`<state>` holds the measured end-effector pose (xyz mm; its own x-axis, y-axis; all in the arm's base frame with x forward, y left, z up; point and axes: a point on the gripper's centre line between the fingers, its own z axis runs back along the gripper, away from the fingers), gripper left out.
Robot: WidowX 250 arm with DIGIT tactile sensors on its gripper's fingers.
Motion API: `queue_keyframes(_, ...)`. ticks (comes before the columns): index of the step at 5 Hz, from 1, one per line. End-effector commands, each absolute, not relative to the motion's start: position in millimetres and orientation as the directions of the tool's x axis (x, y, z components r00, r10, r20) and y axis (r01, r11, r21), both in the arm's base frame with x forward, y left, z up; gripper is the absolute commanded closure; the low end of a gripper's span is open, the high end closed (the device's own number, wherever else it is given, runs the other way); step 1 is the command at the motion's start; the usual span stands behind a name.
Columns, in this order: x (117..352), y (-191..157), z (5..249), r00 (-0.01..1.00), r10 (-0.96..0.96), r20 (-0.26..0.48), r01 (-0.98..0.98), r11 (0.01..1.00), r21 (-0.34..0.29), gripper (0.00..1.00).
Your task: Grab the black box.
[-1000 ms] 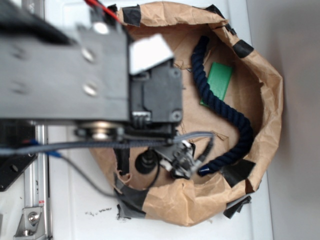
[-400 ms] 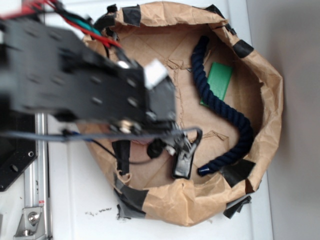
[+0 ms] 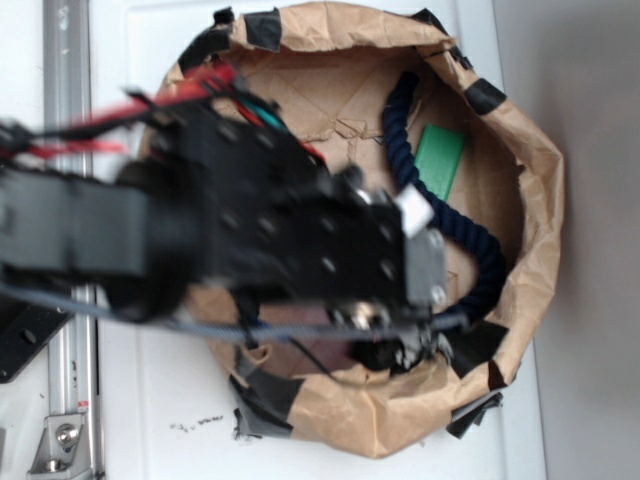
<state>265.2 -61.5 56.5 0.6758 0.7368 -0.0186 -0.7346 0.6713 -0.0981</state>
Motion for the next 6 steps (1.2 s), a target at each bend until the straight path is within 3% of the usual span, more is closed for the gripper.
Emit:
queue_keyframes(1,295.7,-76.8,52.7,0.642,0.766,0.017,-0.753,0.635,-0.172,0.0)
queue_keyframes(2,293.0,-79.9,38.4,0.618,0.781,0.089,-0.753,0.621,-0.217,0.0)
queue_keyframes(3,290.0,-80.6,11.4,0.62,0.783,0.051,-0.769,0.62,-0.158,0.0)
queue_keyframes(4,277.0,-71.1,10.3,0.646,0.763,-0.015,-0.756,0.638,-0.147,1.0)
queue_keyframes(5,264.6,-39.9,36.1,0.624,0.78,-0.046,-0.765,0.598,-0.241,1.0)
queue_keyframes(6,260.8,-9.8,67.2,0.635,0.772,-0.016,-0.75,0.612,-0.253,1.0)
